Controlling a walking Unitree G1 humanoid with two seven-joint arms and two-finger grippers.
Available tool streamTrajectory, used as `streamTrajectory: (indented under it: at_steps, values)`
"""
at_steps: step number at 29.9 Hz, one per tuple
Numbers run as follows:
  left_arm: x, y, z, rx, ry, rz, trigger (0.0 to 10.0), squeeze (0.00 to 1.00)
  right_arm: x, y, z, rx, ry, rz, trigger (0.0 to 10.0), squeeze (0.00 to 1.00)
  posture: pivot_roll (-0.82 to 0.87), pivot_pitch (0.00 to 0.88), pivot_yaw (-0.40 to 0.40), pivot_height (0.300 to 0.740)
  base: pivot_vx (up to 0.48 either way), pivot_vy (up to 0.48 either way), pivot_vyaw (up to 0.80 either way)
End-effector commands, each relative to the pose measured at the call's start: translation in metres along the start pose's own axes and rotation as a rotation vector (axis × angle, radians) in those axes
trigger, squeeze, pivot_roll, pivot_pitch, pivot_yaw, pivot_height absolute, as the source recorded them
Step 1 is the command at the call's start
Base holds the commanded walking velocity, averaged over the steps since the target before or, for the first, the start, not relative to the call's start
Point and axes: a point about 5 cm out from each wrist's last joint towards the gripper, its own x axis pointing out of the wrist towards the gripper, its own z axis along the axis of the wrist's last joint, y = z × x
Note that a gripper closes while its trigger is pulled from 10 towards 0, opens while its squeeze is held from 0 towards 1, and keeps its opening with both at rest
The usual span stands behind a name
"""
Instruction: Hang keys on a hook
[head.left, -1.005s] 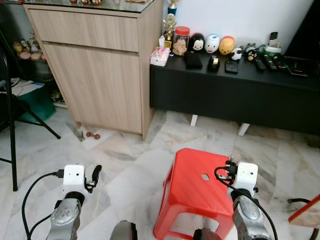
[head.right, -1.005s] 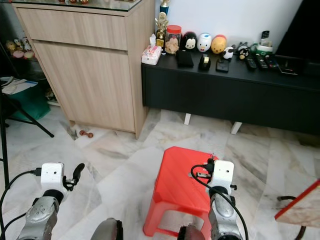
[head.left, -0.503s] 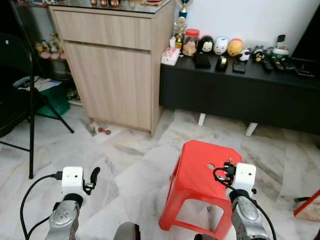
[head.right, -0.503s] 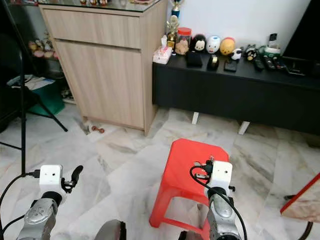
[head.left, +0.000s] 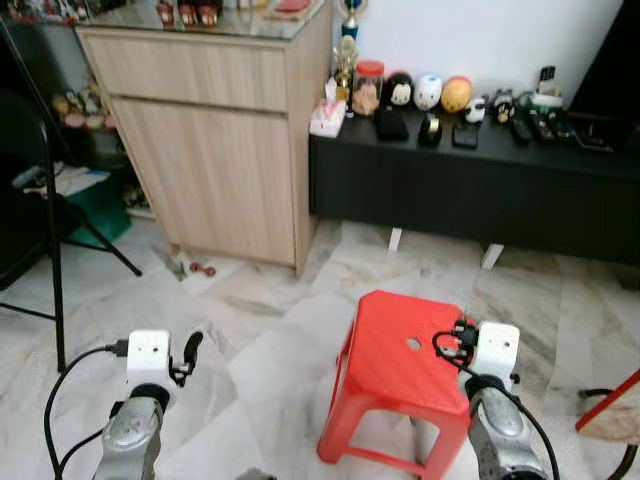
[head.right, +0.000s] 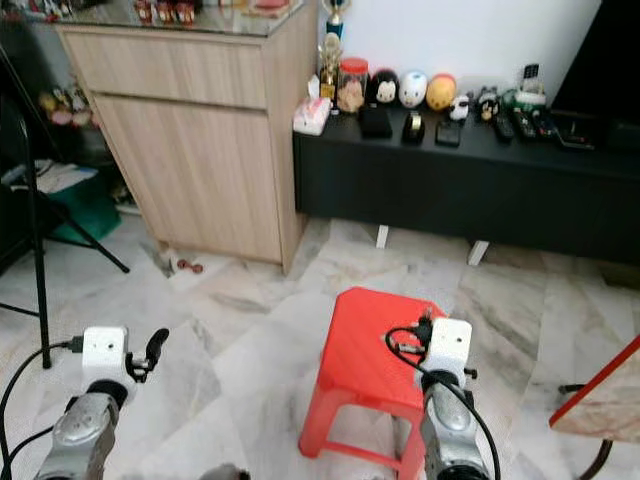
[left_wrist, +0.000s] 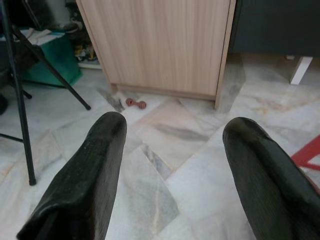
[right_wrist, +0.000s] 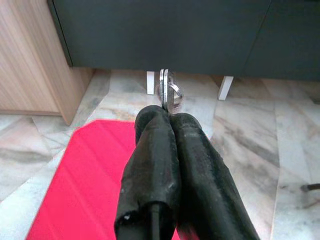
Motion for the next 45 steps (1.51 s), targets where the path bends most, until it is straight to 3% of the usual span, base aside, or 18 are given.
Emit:
streamTrajectory:
  at_steps: [1, 11, 12, 16, 24, 31, 45]
  values:
    - [0.002, -0.002, 0.001, -0.001, -0.008, 0.004, 10.0, 0.00, 0.003, -0.002, 0.005, 0.004, -0.002, -0.010, 10.0, 0.00, 0.17, 0.000, -0.064, 0.740, 0.000, 0.000, 0.00]
    - [-0.001, -0.007, -0.002, -0.010, -0.004, -0.004, 10.0, 0.00, -0.003, -0.013, -0.013, 0.000, 0.087, -0.045, 10.0, 0.00, 0.17, 0.000, -0.070, 0.740, 0.000, 0.000, 0.00]
    - [-0.001, -0.008, -0.003, -0.012, -0.004, -0.003, 10.0, 0.00, -0.009, -0.017, -0.026, -0.003, 0.153, -0.054, 10.0, 0.00, 0.17, 0.000, -0.073, 0.740, 0.000, 0.000, 0.00]
    - [-0.001, -0.009, -0.003, -0.016, -0.003, 0.000, 10.0, 0.00, -0.020, -0.025, -0.046, -0.008, 0.258, -0.071, 10.0, 0.00, 0.17, 0.000, -0.077, 0.740, 0.000, 0.000, 0.00]
    - [-0.001, -0.010, -0.002, -0.015, -0.006, -0.008, 10.0, 0.00, -0.038, -0.028, -0.075, -0.014, 0.441, -0.097, 10.0, 0.00, 0.18, 0.000, -0.071, 0.740, 0.000, 0.000, 0.00]
    - [-0.001, -0.006, -0.001, 0.014, -0.011, -0.016, 10.0, 0.00, -0.040, -0.019, -0.078, 0.003, 0.453, -0.083, 10.0, 0.00, 0.18, 0.000, -0.060, 0.740, 0.000, 0.000, 0.00]
    - [0.001, -0.008, 0.001, 0.027, -0.016, -0.036, 10.0, 0.00, -0.048, -0.020, -0.088, 0.099, 0.494, -0.131, 10.0, 0.00, 0.19, 0.000, -0.052, 0.740, 0.000, -0.434, 0.00]
